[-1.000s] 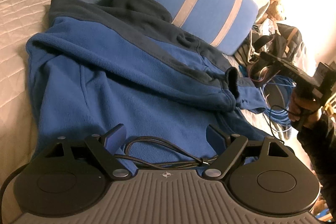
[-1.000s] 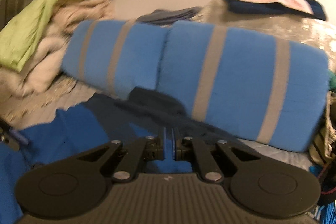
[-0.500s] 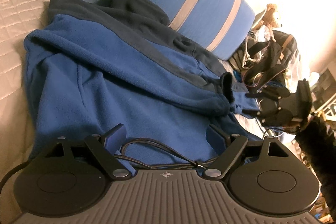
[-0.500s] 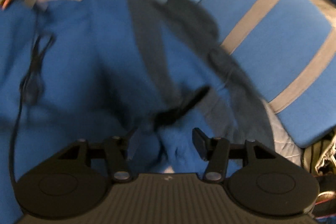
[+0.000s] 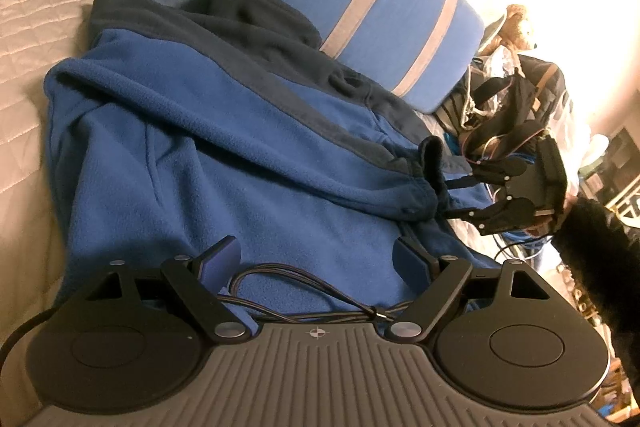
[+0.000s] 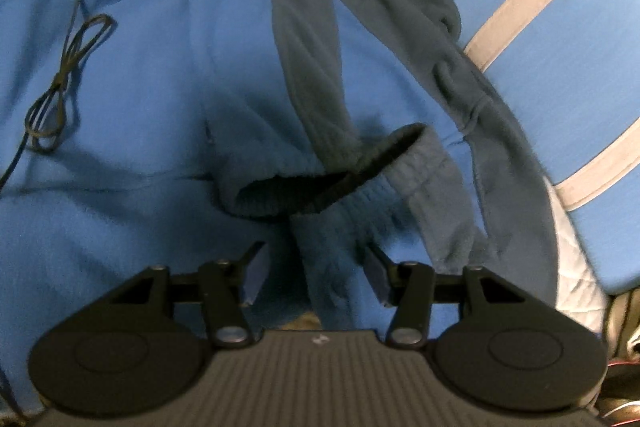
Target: Fold clothes
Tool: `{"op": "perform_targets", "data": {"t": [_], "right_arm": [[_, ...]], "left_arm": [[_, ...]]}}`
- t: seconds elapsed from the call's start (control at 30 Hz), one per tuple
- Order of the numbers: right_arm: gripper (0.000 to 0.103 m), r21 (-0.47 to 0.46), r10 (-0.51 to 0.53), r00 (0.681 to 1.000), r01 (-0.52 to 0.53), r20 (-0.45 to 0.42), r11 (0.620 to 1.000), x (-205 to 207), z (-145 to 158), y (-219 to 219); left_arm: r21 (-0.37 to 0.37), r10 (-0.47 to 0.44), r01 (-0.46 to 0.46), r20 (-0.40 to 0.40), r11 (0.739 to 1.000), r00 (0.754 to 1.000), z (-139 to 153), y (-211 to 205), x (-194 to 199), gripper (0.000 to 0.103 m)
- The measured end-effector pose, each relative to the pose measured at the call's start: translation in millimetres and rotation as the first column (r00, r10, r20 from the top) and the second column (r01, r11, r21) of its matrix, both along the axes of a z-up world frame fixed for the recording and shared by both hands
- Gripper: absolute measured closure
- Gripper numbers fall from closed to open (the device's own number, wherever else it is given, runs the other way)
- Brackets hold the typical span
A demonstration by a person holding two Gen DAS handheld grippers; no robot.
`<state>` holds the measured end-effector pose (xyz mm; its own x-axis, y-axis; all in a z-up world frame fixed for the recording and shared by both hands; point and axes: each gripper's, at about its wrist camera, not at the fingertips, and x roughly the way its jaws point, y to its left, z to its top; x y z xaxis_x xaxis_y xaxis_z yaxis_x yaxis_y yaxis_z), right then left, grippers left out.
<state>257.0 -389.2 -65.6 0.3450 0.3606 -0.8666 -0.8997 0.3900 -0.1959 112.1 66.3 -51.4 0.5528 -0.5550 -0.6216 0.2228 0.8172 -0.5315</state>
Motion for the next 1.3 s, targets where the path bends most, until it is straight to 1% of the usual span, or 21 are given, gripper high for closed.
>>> {"op": "perform_targets", "data": {"t": [0.07, 0.1, 0.2, 0.33, 0.37, 0.4, 0.47, 0.57, 0.7, 0.77, 0.87, 0.97, 1.0, 1.13, 1.23, 1.3], "right_arm": [[0.037, 0.017, 0.002, 1.0, -0.001, -0.029, 1.0, 1, -5, 3], [0.046, 0.02, 0.007, 0.999, -0.006, -0.039, 1.0, -1, -7, 4], [0.053, 0.009, 0.031, 0.997, -0.03, -0.067, 0.999, -12, -13, 2], [0.053, -0.007, 0.06, 0.996, -0.061, -0.07, 0.998, -23, -12, -1], [0.052, -0.006, 0.061, 0.996, -0.062, -0.063, 0.998, -24, -9, -2], [0.044, -0.004, 0.058, 0.998, -0.059, -0.037, 0.998, -25, -6, -3], [0.045, 0.006, 0.047, 0.999, -0.047, 0.011, 0.999, -25, -1, -4], [0.045, 0.016, 0.041, 0.998, -0.042, 0.046, 0.999, -22, 3, -2], [0.049, -0.028, 0.064, 0.995, -0.062, 0.082, 0.998, -25, -6, 5], [0.05, -0.051, 0.075, 0.992, -0.07, 0.101, 0.996, -26, -10, 9], [0.053, -0.078, 0.078, 0.987, -0.068, 0.138, 0.995, -28, -18, 12], [0.065, -0.067, 0.041, 0.99, -0.032, 0.138, 0.997, -25, -22, 14], [0.078, -0.061, 0.029, 0.99, -0.021, 0.136, 0.998, -24, -23, 15], [0.081, -0.06, 0.026, 0.986, -0.016, 0.165, 0.998, -25, -21, 17], [0.083, -0.023, -0.007, 0.98, 0.011, 0.197, 1.0, -24, -8, 13], [0.083, 0.032, -0.056, 0.975, 0.05, 0.213, 0.998, -20, 7, 8]], "left_arm": [[0.001, 0.0, 0.0, 0.002, 1.0, 1.0, 0, 0, 0, 0.019], [0.001, -0.001, 0.001, 0.003, 1.0, 1.0, 0, 0, 0, 0.019], [-0.002, -0.003, 0.003, 0.002, 1.0, 1.0, 0, 0, 0, 0.019], [0.0, -0.005, 0.005, 0.002, 1.0, 1.0, 0, 0, 0, 0.019], [0.001, -0.006, 0.006, 0.002, 1.0, 1.0, 0, 0, 0, 0.019], [0.003, -0.006, 0.006, 0.002, 1.0, 1.0, 0, 0, 1, 0.019], [0.005, -0.006, 0.006, 0.002, 1.0, 1.0, 0, -1, 0, 0.019], [0.006, -0.004, 0.004, 0.001, 1.0, 1.0, 0, -1, 0, 0.019], [0.009, -0.001, 0.001, 0.001, 1.0, 1.0, 1, -1, 0, 0.019], [0.01, 0.0, 0.0, 0.001, 1.0, 1.0, 1, -1, -1, 0.019], [0.009, -0.001, 0.001, -0.001, 1.0, 1.0, 1, -1, 0, 0.019], [0.011, -0.002, 0.002, -0.002, 1.0, 1.0, 1, -1, 0, 0.019], [0.013, -0.002, 0.002, -0.002, 1.0, 1.0, 1, -1, 0, 0.019], [0.013, -0.003, 0.003, -0.002, 1.0, 1.0, 1, -1, 0, 0.019], [0.011, -0.001, 0.001, -0.003, 1.0, 1.0, 0, -1, 0, 0.019], [0.01, -0.002, 0.002, -0.001, 1.0, 1.0, 0, -1, 0, 0.019]]}}
